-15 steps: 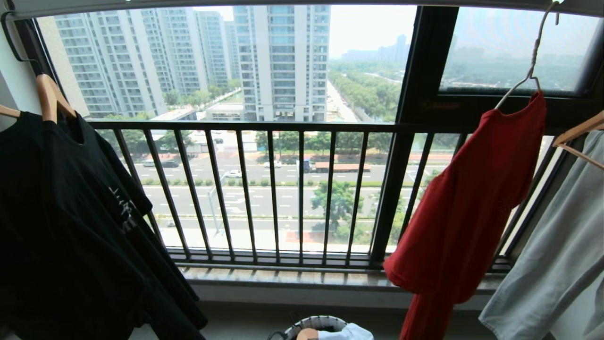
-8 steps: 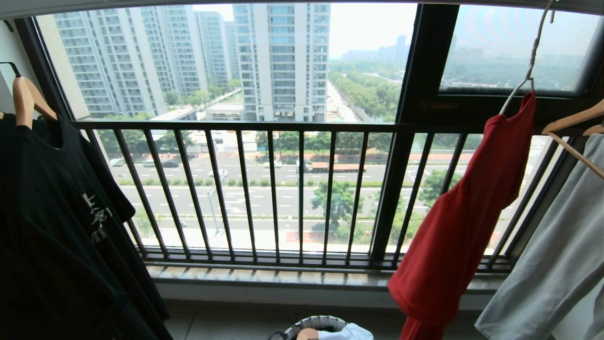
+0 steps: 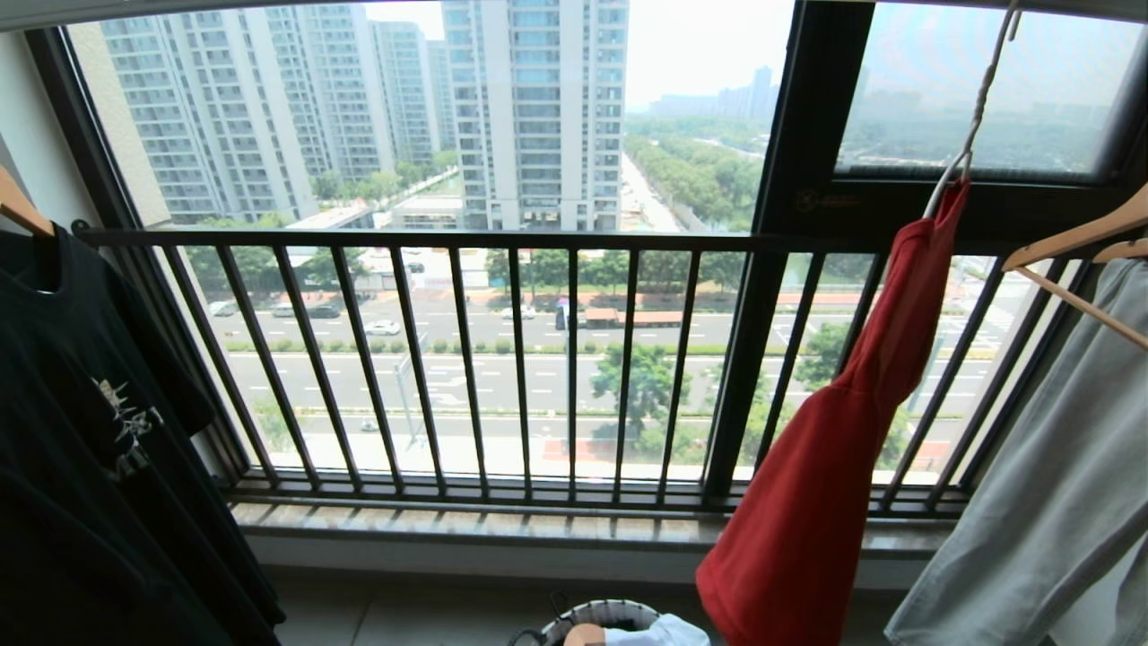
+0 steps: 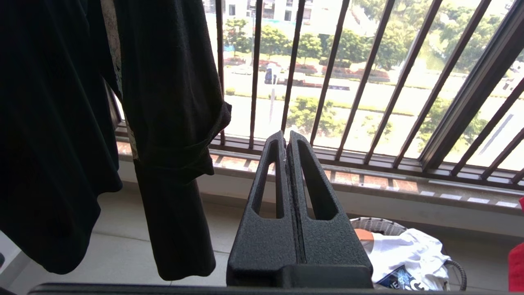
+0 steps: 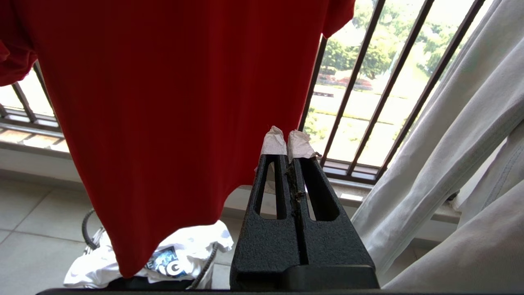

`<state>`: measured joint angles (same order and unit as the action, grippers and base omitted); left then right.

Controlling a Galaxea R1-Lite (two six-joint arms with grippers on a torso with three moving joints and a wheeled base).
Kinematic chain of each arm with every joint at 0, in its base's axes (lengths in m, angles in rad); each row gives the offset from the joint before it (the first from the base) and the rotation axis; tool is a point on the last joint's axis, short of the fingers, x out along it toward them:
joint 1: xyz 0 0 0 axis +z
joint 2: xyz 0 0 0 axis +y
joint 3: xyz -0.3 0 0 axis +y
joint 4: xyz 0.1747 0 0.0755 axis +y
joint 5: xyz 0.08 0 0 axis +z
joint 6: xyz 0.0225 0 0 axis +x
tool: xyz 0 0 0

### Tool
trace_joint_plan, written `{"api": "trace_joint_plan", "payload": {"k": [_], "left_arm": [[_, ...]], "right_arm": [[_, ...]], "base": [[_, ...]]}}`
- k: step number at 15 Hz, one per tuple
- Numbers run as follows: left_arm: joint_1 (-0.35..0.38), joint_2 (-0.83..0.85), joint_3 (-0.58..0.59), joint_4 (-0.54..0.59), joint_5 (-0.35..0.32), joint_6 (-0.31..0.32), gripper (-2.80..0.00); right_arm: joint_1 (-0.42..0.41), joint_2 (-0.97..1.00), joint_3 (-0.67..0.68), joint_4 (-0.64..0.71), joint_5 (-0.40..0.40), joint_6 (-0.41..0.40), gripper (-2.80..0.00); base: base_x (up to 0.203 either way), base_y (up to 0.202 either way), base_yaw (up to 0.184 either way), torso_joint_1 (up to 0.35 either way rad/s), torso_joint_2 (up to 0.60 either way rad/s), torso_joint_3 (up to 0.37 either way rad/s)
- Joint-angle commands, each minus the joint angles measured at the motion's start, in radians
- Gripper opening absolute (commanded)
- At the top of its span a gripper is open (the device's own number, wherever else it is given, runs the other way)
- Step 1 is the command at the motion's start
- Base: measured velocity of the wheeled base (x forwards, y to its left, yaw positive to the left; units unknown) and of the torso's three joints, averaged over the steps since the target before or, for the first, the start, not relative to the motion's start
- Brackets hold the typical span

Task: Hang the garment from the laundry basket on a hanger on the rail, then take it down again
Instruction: Take the clothes off the clothes rack

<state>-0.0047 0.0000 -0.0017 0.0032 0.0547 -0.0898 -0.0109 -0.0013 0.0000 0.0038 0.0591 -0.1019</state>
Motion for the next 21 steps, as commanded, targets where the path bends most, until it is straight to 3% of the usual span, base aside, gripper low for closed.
{"api": "trace_joint_plan", "payload": {"k": [1,21], "left_arm": [[0.000,0.002,0.000,0.000,0.001,-0.001,-2.80],[0.000,0.002,0.000,0.000,0.001,-0.001,-2.80]], "right_arm": [[0.000,0.001,0.002,0.001,0.001,-0.001,-2.80],[0.002,0.001,-0.002,0.008,-0.005,0.019,-2.80]], "base": [[0.000,0.000,0.000,0.000,0.00,0.000],[0.000,0.000,0.000,0.000,0.00,0.000]]}}
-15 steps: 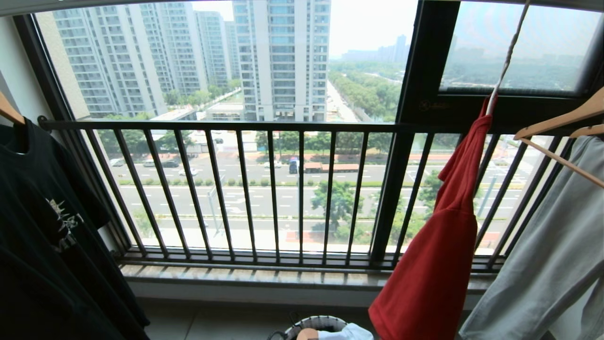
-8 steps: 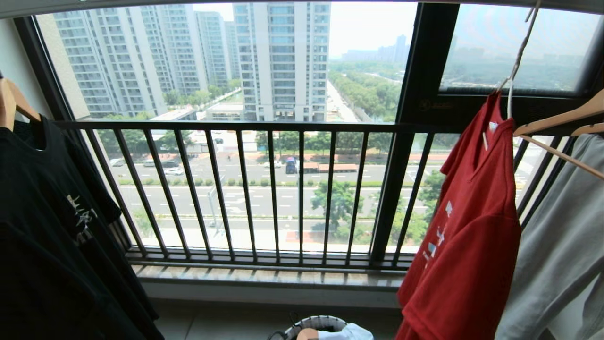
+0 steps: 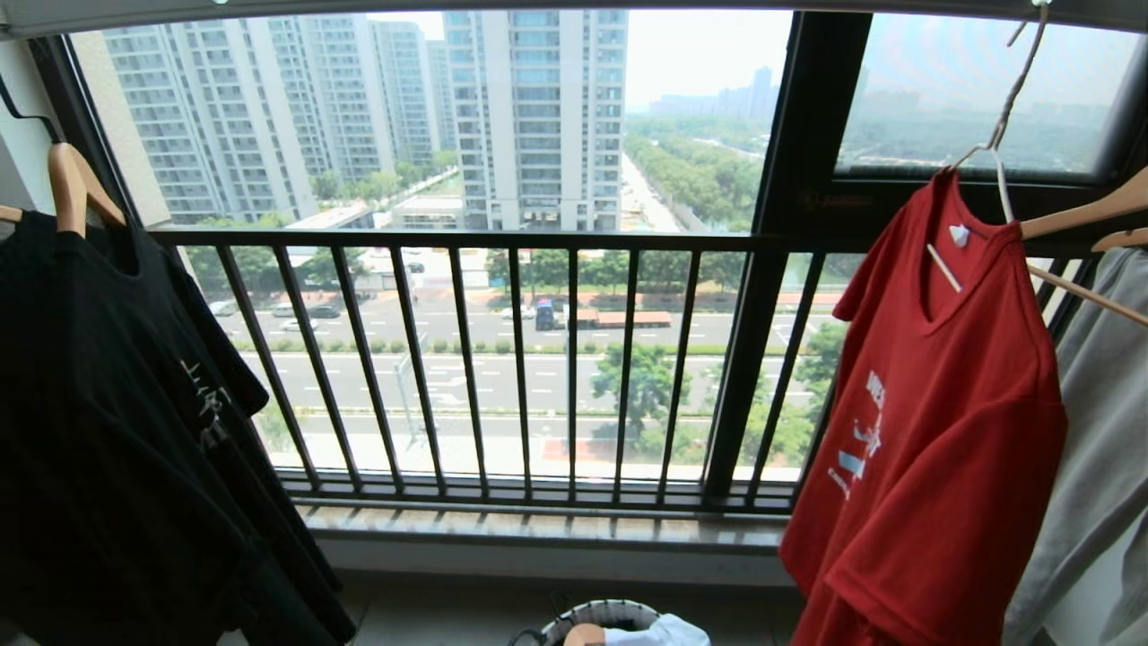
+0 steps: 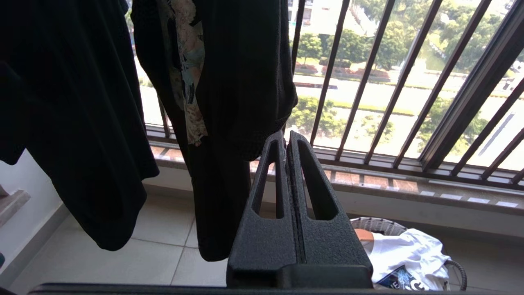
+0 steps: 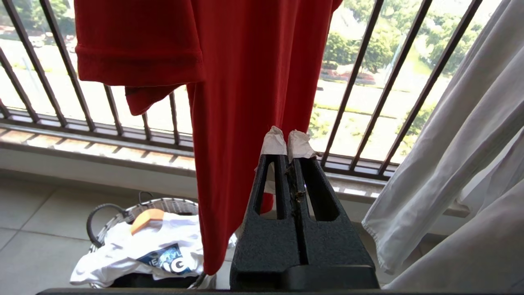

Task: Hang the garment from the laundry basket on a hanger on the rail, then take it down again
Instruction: Take the clothes off the clothes rack

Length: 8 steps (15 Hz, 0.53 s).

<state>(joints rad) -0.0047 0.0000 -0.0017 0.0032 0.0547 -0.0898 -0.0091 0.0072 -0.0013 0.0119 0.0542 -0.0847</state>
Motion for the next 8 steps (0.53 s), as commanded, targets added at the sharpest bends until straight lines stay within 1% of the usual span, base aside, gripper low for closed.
{"api": "trace_joint_plan", "payload": {"k": [1,2,4,8], "left_arm": [[0.000,0.002,0.000,0.000,0.001,-0.001,-2.80],[0.000,0.002,0.000,0.000,0.001,-0.001,-2.80],[0.000,0.002,0.000,0.000,0.001,-0.001,-2.80],[0.000,0.002,0.000,0.000,0.001,-0.001,-2.80]], "right_arm": [[0.000,-0.008,0.000,-0.001,-0.009,0.002,-2.80],[0.000,-0.008,-0.009,-0.001,-0.019,0.001,-2.80],[0.001,0.010,-0.081,0.008,-0.031,0.000,-2.80],[0.000,0.205,-0.260,0.025,-0.042,0.001,-2.80]], "base": [[0.000,0.000,0.000,0.000,0.00,0.000],[0.000,0.000,0.000,0.000,0.00,0.000],[0.000,0.000,0.000,0.000,0.00,0.000],[0.000,0.000,0.000,0.000,0.00,0.000]]}}
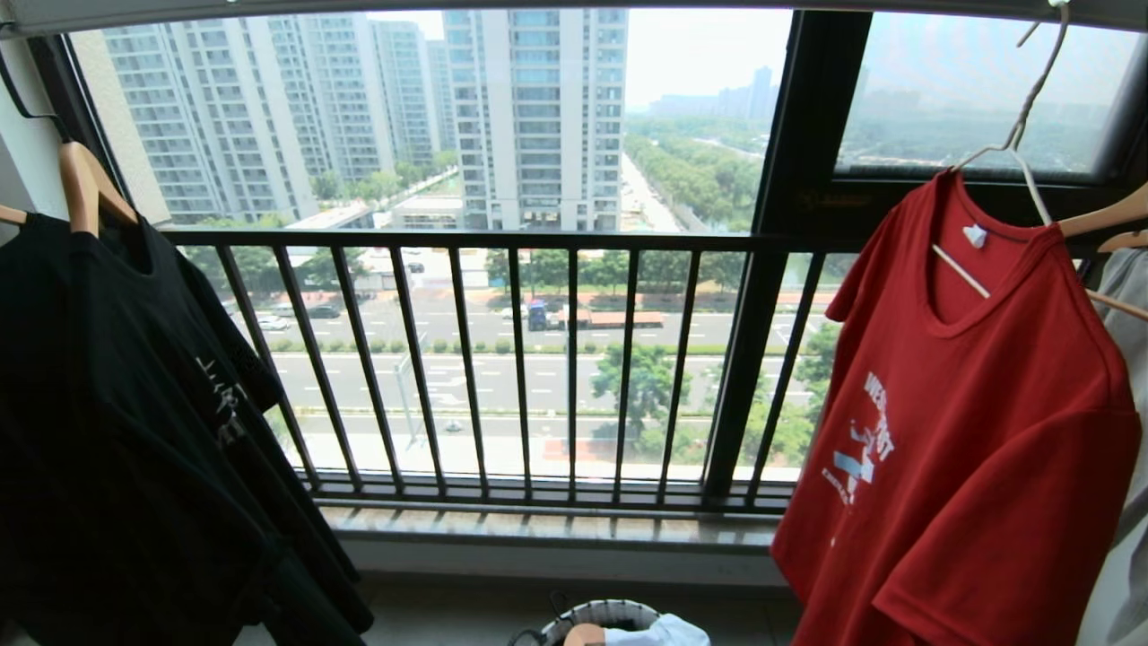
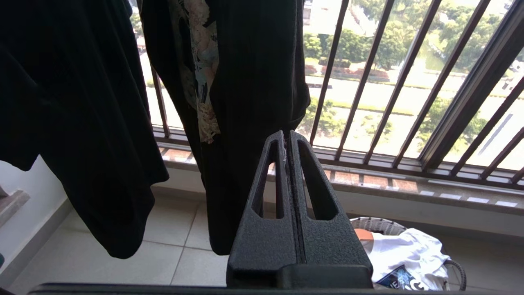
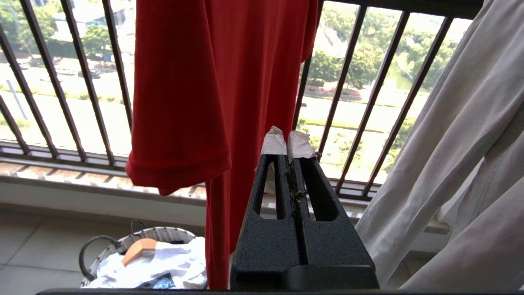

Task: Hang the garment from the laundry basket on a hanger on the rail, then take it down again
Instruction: Take the clothes off the clothes rack

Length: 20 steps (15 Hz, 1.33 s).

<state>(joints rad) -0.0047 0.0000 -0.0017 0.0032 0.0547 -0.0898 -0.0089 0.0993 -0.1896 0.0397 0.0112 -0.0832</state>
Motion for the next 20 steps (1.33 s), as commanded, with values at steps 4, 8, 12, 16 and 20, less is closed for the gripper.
{"api": "trace_joint_plan", "payload": {"k": [4,8,12,16,20], "left_arm": [[0.000,0.002,0.000,0.000,0.001,-0.001,-2.80],[0.000,0.002,0.000,0.000,0.001,-0.001,-2.80],[0.000,0.002,0.000,0.000,0.001,-0.001,-2.80],[0.000,0.002,0.000,0.000,0.001,-0.001,-2.80],[0.000,0.002,0.000,0.000,0.001,-0.001,-2.80]], "right_arm": [[0.000,0.381,-0.317,0.002,0.007,0.021,-2.80],[0.000,0.665,-0.645,0.047,0.026,0.030,-2.80],[0.005,0.926,-0.968,0.155,0.035,0.031,0.00],[0.019,1.142,-1.294,0.343,0.037,0.033,0.00],[0.111,1.282,-1.485,0.480,0.038,0.031,0.00]], "base": [[0.000,0.000,0.000,0.000,0.00,0.000],[0.000,0.000,0.000,0.000,0.00,0.000],[0.000,0.000,0.000,0.000,0.00,0.000],[0.000,0.000,0.000,0.000,0.00,0.000],[0.000,0.000,0.000,0.000,0.00,0.000]]}}
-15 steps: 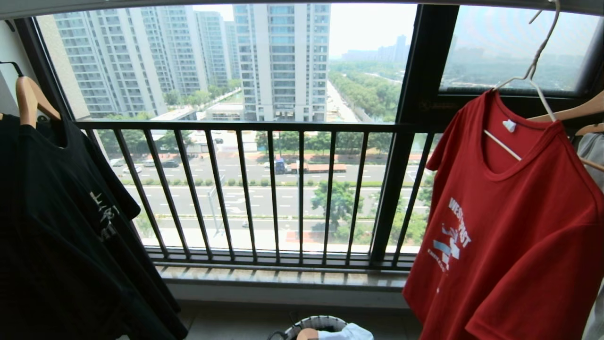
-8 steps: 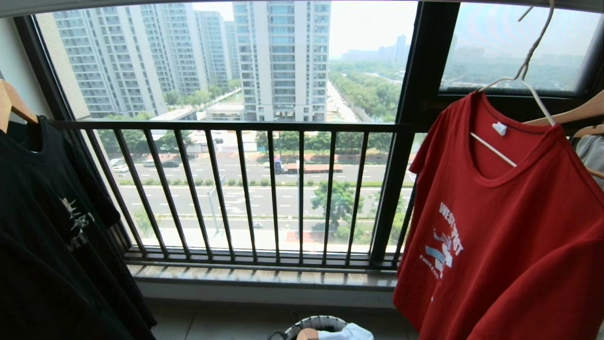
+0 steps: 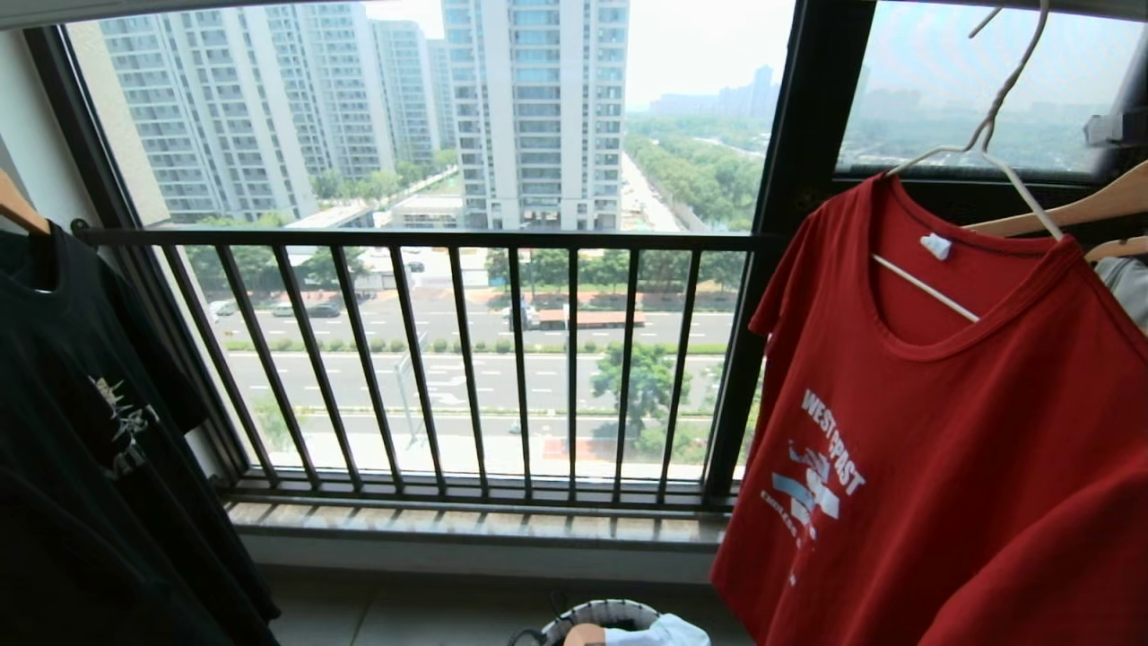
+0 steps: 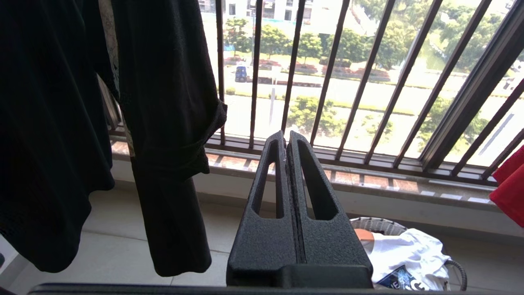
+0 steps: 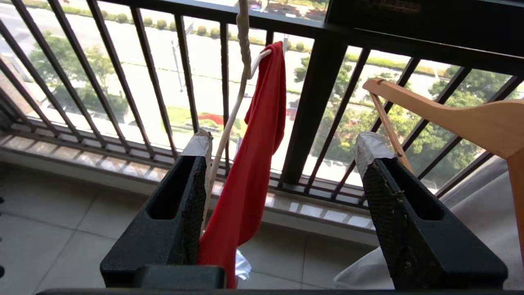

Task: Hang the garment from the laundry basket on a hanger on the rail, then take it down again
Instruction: Take the clothes off the clothes rack

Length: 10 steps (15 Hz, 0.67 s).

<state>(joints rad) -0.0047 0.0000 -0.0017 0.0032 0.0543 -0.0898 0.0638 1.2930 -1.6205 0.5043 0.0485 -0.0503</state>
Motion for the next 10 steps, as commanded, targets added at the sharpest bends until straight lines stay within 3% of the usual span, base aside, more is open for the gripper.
{"api": "trace_joint_plan", "payload": {"k": [1,6,10], "left_arm": [[0.000,0.002,0.000,0.000,0.001,-0.001,-2.80],[0.000,0.002,0.000,0.000,0.001,-0.001,-2.80],[0.000,0.002,0.000,0.000,0.001,-0.001,-2.80]], "right_arm": [[0.062,0.102,-0.067,0.017,0.001,-0.002,0.00],[0.080,0.177,-0.073,0.001,-0.009,-0.004,0.00],[0.053,0.260,-0.073,-0.107,-0.018,-0.006,0.00]], "base": [[0.000,0.000,0.000,0.000,0.00,0.000],[0.000,0.000,0.000,0.000,0.00,0.000],[0.000,0.000,0.000,0.000,0.00,0.000]]}}
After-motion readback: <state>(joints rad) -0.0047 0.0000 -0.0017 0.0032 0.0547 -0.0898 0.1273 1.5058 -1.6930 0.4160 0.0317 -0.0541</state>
